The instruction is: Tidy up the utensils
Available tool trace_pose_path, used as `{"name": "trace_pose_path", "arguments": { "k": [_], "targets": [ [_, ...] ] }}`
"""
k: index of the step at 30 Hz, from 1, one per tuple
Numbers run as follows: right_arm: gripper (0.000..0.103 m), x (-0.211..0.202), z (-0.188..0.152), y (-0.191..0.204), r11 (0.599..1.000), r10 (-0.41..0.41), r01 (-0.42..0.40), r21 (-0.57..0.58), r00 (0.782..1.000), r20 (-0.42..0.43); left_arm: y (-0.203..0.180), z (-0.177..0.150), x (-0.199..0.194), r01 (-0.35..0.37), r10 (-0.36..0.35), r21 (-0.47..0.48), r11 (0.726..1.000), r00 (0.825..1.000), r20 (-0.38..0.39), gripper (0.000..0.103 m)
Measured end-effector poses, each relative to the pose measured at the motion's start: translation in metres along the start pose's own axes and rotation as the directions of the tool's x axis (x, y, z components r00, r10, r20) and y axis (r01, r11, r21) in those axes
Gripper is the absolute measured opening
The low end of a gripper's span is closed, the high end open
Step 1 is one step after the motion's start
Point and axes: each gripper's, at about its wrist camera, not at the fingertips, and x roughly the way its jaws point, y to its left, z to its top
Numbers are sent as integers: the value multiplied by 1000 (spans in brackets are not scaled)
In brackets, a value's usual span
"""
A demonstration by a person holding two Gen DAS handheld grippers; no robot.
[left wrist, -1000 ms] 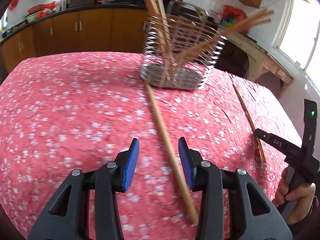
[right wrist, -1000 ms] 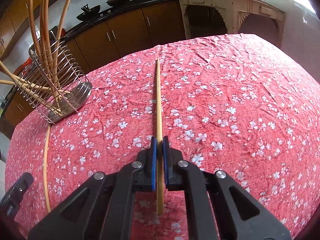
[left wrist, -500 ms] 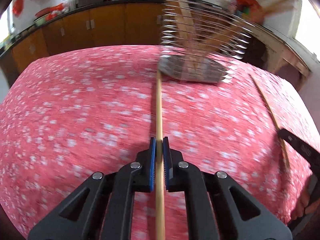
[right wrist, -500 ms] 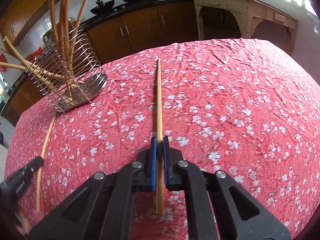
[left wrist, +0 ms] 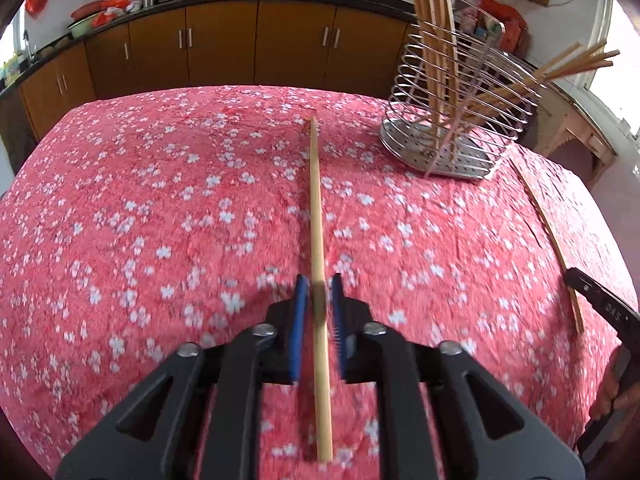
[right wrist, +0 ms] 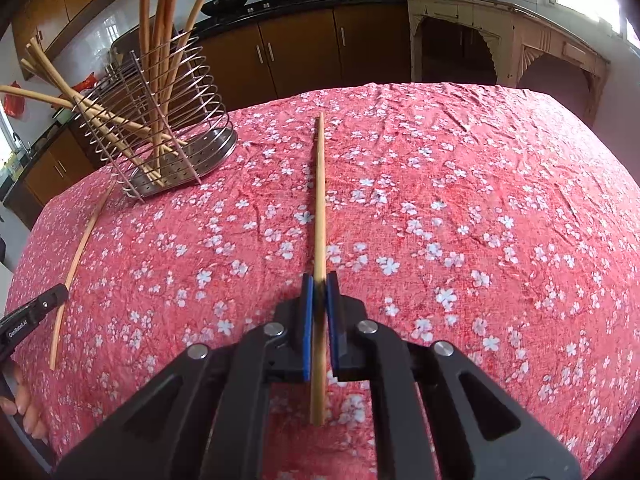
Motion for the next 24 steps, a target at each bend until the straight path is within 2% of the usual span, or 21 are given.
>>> {"name": "trace_pose_path", "arguments": {
  "k": [2, 5, 13, 19, 24],
  "targets": [
    [9, -3, -4, 1, 1000, -1, 1, -10, 1000, 1, -1, -9, -6, -4, 4, 13, 1000, 1000, 8, 27],
    [9, -4, -6, 0, 1000, -4, 4, -21, 1000, 9, 1, -13, -9, -27, 26, 47, 999, 999, 30, 27],
    [9, -4, -6, -1, 1000, 3, -3, -13, 1000, 8, 4, -16, -11, -24, 23, 27, 999, 999, 32, 27],
    [9, -4, -6, -9, 999, 43, -43, 21, 999, 8, 1, -15, -10, -31, 30, 31, 999, 999, 31, 27],
    [9, -5, -6, -9, 999, 43, -43, 23, 999, 7, 7, -13, -9, 4, -4, -4, 1000, 999, 33, 27]
  ]
}}
